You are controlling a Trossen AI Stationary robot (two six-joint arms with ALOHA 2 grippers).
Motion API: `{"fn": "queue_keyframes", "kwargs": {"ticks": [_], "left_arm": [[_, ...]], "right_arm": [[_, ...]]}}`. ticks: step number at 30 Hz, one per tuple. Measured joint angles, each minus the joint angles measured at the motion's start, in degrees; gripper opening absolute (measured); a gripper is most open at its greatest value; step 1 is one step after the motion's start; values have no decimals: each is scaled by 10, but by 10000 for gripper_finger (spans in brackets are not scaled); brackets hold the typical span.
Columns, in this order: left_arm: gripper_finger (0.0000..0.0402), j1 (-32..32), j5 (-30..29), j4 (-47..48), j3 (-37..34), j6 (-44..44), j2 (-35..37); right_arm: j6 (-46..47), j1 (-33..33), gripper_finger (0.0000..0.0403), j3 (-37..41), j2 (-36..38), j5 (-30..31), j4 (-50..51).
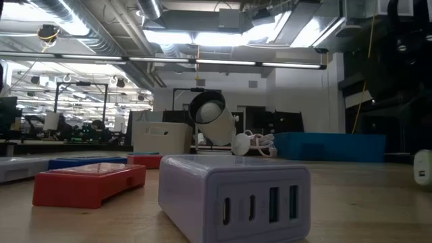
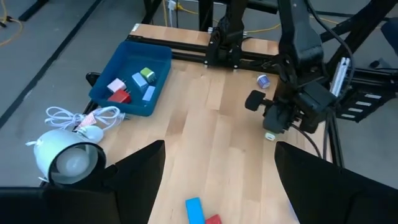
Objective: Pick & Place Office items
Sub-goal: Put the green charger adapter into the blue bin
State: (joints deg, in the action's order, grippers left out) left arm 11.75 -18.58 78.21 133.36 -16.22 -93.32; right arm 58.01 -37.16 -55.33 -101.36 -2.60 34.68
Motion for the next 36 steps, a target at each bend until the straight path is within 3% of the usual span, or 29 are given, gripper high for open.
{"fn": "queue_keyframes", "kwargs": {"ticks": [12, 17, 21, 25, 36], "left_arm": [[297, -2, -17, 0, 0, 21, 0], [297, -16, -13, 0, 0, 26, 0], [297, -27, -13, 0, 0, 27, 0], [297, -34, -9, 0, 0, 30, 0], [297, -40, -8, -3, 0, 33, 0]], "right_arm": [[68, 29, 39, 1, 4, -2, -16], [75, 72, 39, 1, 26, 76, -4], [67, 111, 39, 1, 59, 91, -4], [46, 173, 39, 1, 105, 139, 26], [-72, 404, 39, 0, 228, 182, 76]]}}
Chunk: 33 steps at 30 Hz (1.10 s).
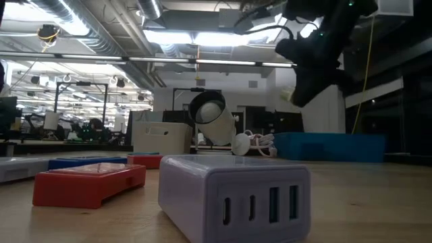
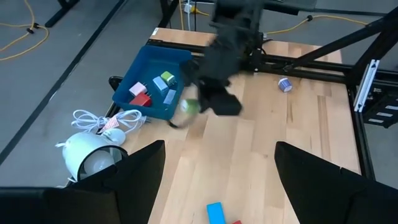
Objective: Pick & Place Office items
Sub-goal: Put the green charger adapter into the blue bin, then put the purple charger adapter into the blue bin
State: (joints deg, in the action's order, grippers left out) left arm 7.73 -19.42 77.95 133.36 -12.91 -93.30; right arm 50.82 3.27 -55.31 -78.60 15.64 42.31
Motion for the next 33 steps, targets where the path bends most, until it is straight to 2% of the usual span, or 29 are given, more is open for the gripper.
{"fn": "queue_keyframes", "kwargs": {"ticks": [6, 12, 18, 22, 25, 33], "left_arm": [[297, 0, 0, -2, 0, -7, 0], [297, 0, -3, -2, 0, -8, 0], [297, -12, -4, -2, 0, -14, 0], [297, -23, -4, -2, 0, -21, 0], [297, -31, -4, -2, 0, -24, 0], [297, -61, 0, -2, 0, -36, 0]], "right_arm": [[-58, 138, 39, 0, 15, -15, -7], [-104, 245, 39, 0, 7, -45, -30], [-157, 332, 41, 0, -25, -95, -63], [-167, 368, 51, 0, -53, -124, -77], [-157, 378, 78, 0, -58, -143, -97], [-157, 417, 191, -1, -58, -170, -124]]}}
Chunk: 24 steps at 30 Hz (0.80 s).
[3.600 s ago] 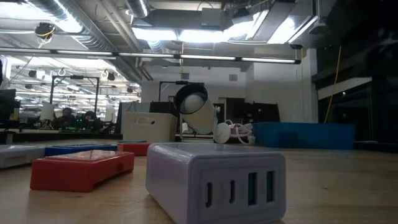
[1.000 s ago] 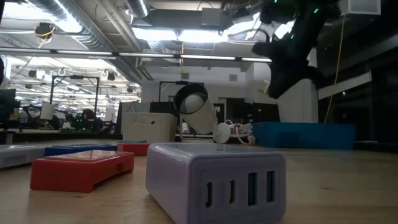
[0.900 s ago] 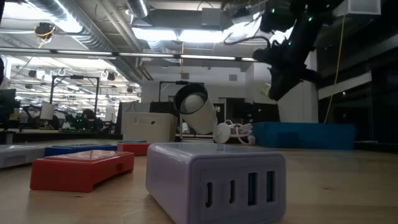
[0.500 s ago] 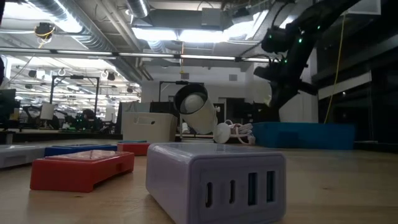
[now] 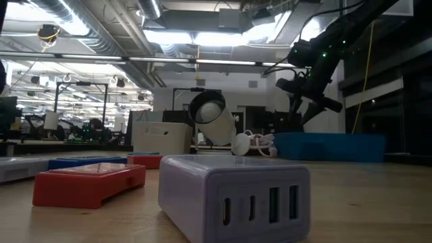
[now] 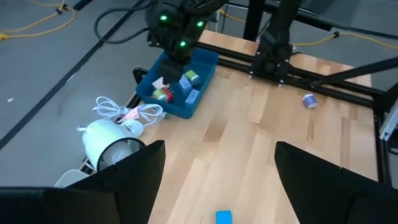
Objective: Pick & Place Office items
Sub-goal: Put the purple charger adapter into the blue bin
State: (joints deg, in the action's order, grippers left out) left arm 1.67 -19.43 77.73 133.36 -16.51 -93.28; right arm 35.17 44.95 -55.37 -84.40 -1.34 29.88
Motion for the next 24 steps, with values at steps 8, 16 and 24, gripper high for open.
{"fn": "queue_keyframes", "kwargs": {"ticks": [8, 16, 24], "left_arm": [[297, -34, -16, 0, 0, -14, -3], [297, -100, -23, -13, 1, 30, -11], [297, -214, 111, -45, 0, 136, -23]], "right_arm": [[-5, 7, 238, -1, 18, -70, -4], [-47, -79, 230, -1, 55, -83, 207], [60, -290, 230, 0, 89, -30, 392]]}}
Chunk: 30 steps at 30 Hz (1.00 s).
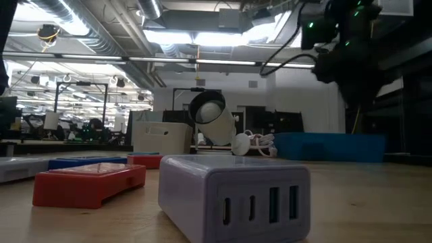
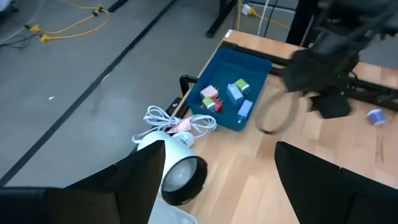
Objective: Pick & Place Office items
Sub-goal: Put the purple charger adapter into the blue bin
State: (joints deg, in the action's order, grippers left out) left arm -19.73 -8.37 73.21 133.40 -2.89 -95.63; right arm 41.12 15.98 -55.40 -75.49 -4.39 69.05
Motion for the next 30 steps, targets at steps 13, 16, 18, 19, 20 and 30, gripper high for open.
{"fn": "queue_keyframes", "kwargs": {"ticks": [13, 16, 18, 19, 20, 30], "left_arm": [[296, -84, 125, -41, 0, 86, -15], [296, -96, 154, -51, 0, 86, -18], [296, -101, 174, -55, 0, 93, -18], [296, -102, 180, -58, 0, 98, -19], [296, -102, 185, -58, 0, 101, -20], [296, -112, 213, -52, 0, 110, -25]], "right_arm": [[874, -452, 229, 0, 20, 2, 0], [930, -498, 229, 0, -9, -61, -16], [937, -508, 229, 1, -34, -76, -19], [939, -511, 229, 1, -40, -67, -27], [938, -511, 229, 1, -43, -52, -34], [657, -467, 229, -5, -35, 111, -41]]}}
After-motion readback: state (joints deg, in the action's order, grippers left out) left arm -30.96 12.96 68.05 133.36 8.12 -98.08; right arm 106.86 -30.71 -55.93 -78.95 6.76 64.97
